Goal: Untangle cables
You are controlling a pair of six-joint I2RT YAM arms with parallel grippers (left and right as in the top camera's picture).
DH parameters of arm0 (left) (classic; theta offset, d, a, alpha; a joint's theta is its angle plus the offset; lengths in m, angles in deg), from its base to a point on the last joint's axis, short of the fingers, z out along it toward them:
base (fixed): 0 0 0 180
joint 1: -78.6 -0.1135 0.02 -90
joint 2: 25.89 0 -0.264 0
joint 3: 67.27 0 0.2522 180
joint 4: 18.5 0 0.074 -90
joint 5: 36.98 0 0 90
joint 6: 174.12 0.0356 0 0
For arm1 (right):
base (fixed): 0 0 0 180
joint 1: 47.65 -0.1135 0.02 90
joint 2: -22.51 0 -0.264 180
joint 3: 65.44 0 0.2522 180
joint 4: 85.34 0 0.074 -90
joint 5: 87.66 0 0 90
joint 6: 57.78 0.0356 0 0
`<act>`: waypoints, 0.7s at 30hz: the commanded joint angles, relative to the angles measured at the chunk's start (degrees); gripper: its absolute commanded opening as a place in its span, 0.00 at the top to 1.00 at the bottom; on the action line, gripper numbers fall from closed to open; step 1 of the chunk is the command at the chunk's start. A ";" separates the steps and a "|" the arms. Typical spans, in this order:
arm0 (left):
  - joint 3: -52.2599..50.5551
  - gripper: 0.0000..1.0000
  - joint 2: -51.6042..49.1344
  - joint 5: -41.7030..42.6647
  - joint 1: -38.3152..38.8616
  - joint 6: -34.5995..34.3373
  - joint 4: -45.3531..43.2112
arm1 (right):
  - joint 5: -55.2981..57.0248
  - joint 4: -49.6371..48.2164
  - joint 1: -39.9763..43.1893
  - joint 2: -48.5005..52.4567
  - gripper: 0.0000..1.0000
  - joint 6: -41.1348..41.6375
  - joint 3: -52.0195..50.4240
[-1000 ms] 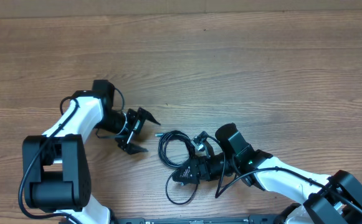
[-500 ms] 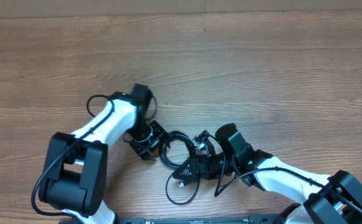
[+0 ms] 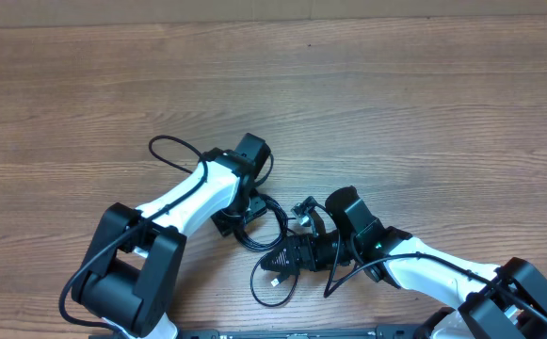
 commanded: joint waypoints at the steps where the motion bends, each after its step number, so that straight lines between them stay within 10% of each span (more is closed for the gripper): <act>1: 0.66 0.67 -0.52 -4.70 0.44 0.59 -0.26 | 0.39 0.02 -0.26 0.17 0.00 0.20 0.72; 6: 0.66 0.96 -0.52 -11.61 0.26 8.24 -1.95 | 0.39 -0.07 -0.26 0.17 0.00 0.20 0.72; 21: 5.57 0.96 0.04 -12.94 -0.44 33.22 -3.65 | 0.79 -0.61 -0.26 0.17 0.00 1.03 0.72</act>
